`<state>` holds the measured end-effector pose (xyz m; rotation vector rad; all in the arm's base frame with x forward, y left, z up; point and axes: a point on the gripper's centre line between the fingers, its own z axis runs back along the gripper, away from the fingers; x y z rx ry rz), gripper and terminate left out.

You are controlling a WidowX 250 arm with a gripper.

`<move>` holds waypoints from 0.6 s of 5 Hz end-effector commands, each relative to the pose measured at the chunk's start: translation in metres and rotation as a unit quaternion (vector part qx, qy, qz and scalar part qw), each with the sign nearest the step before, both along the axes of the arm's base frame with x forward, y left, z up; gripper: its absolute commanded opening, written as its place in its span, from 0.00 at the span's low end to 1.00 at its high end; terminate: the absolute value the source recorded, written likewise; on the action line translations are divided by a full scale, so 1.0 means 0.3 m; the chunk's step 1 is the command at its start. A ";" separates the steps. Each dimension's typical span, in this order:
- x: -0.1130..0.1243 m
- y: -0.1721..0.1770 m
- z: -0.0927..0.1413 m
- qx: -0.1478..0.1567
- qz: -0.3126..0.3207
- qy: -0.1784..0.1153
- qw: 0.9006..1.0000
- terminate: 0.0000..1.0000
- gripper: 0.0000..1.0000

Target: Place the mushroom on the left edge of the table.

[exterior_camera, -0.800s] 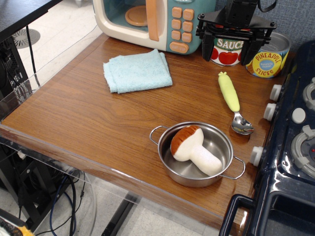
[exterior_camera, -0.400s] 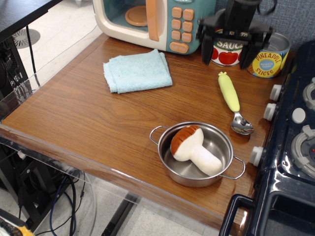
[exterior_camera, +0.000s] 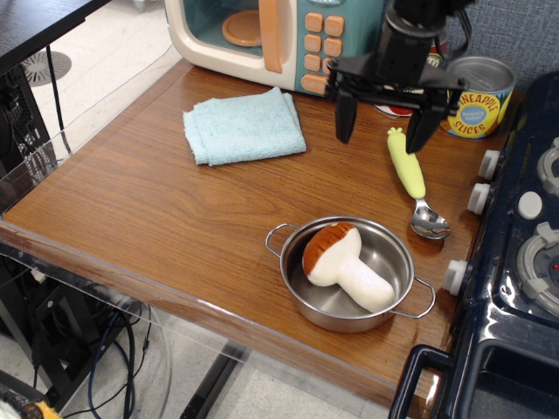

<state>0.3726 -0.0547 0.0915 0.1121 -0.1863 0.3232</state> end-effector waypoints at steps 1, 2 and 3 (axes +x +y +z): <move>-0.147 0.019 0.095 -0.031 -0.034 -0.036 0.998 0.00 1.00; -0.216 -0.011 0.041 -0.033 -0.061 -0.016 0.997 0.00 1.00; -0.265 -0.048 -0.022 -0.026 -0.092 -0.002 0.995 0.00 1.00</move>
